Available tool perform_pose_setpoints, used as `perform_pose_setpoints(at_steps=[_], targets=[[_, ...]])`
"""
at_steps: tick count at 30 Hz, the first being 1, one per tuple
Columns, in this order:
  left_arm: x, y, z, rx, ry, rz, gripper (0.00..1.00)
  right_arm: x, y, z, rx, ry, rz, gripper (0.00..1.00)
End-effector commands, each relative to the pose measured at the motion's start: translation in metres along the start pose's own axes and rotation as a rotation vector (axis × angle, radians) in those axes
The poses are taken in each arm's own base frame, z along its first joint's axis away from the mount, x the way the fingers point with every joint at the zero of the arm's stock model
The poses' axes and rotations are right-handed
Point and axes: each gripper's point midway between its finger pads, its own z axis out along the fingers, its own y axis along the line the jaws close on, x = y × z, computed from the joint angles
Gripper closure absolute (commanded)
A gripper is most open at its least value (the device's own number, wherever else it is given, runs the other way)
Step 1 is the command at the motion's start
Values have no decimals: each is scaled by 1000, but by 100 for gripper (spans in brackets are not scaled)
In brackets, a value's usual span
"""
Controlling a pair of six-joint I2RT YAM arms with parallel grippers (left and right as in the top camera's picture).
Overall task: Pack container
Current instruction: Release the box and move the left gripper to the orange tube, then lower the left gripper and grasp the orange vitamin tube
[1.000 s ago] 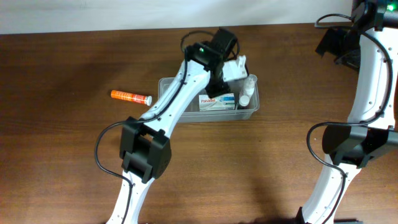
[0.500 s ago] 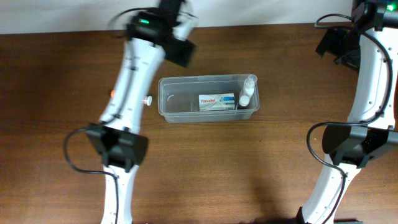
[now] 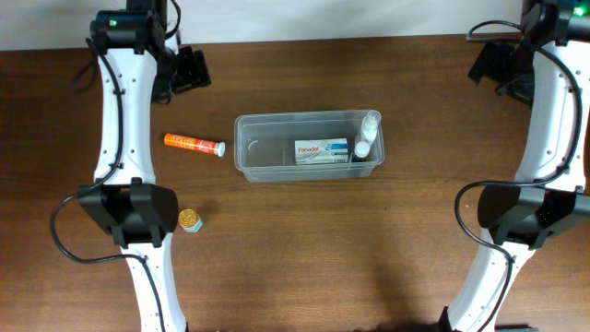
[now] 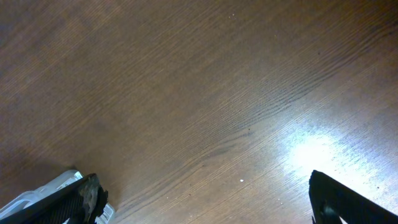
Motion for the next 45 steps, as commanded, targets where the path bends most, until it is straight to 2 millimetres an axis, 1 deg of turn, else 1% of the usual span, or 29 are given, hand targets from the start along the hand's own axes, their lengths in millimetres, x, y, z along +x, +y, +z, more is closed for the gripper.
perform_pose_setpoints(at_steps=[1, 3, 4, 5, 8, 9, 10, 11, 13, 16, 20, 23, 26, 34, 43, 45], targets=[[-2, 35, 4, -137, -12, -280, 23, -3, -3, -10, 1, -30, 2, 2], [1, 41, 11, -169, 4, -324, 22, -3, -3, -10, 1, -30, 2, 2], [3, 41, 17, -174, 16, -332, 18, -3, -3, -10, 1, -30, 2, 2], [5, 42, 27, -182, 37, -355, 1, -3, -3, -10, 1, -30, 2, 2], [9, 45, 44, -202, 68, -406, 1, -3, -3, -10, 1, -31, 2, 2], [13, 47, 55, -216, 93, -453, 1, -3, -3, -10, 1, -30, 2, 2], [16, 48, 61, -228, 107, -487, 1, -3, -3, -10, 1, -30, 2, 2], [21, 51, 71, -252, 131, -557, 1, -3, -3, -10, 1, -31, 2, 2], [27, 51, 84, -264, 163, -621, 1, -3, -3, -10, 1, -30, 2, 2], [35, 47, 103, -250, 220, -657, 1, -3, -3, -10, 1, -30, 2, 2], [42, 45, 118, -247, 265, -673, 1, -3, -3, -10, 1, -30, 2, 2], [46, 43, 125, -242, 291, -714, 1, -3, -3, -10, 1, -30, 2, 2], [45, 41, 130, -230, 290, -726, 1, -3, -3, -10, 1, -30, 2, 2], [43, 43, 132, -232, 285, -727, 1, -3, -3, -10, 1, -31, 2, 2], [50, 46, 140, -253, 314, -729, 2, -3, -3, -10, 1, -31, 2, 2], [53, 47, 145, -263, 328, -729, 2, -3, -3, -10, 1, -30, 2, 2]])
